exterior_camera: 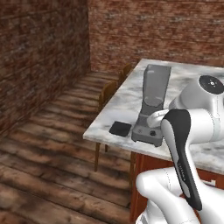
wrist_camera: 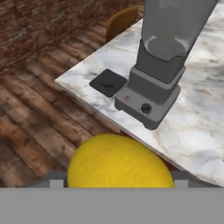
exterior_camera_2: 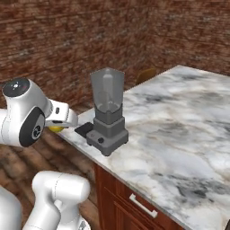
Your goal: Grab the lemon and onion from the fridge, place them in the blender, close the lid, and turn on the blender to create a marinade.
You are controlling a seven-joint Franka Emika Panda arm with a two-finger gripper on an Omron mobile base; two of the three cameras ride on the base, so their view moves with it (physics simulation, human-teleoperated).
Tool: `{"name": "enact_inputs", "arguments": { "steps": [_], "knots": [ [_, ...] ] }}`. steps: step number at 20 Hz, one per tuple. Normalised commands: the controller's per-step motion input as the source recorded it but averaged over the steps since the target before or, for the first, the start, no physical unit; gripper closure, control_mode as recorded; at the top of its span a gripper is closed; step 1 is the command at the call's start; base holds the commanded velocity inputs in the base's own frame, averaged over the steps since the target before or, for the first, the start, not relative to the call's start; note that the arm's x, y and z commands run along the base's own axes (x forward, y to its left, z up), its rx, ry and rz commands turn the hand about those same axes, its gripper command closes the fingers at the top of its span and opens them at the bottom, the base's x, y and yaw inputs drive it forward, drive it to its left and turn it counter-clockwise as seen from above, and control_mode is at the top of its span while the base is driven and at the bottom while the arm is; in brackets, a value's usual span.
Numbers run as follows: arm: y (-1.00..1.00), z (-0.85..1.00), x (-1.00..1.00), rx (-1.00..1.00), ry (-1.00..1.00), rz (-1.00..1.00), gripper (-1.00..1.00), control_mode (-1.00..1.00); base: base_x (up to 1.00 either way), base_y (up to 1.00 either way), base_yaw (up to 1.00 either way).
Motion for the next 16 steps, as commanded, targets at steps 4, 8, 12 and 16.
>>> {"name": "enact_inputs", "arguments": {
  "steps": [4,8,12,16],
  "knots": [
    [0.00,0.00,0.00,0.00,0.00,0.00,1.00,1.00,0.35,0.20,-0.30],
    [0.00,0.00,0.00,0.00,0.00,0.00,1.00,1.00,0.33,0.30,-0.32],
    [0.00,0.00,0.00,0.00,0.00,0.00,1.00,1.00,0.38,0.36,-0.33],
    [0.00,0.00,0.00,0.00,0.00,0.00,1.00,1.00,0.44,0.34,-0.34]
  ]
}}
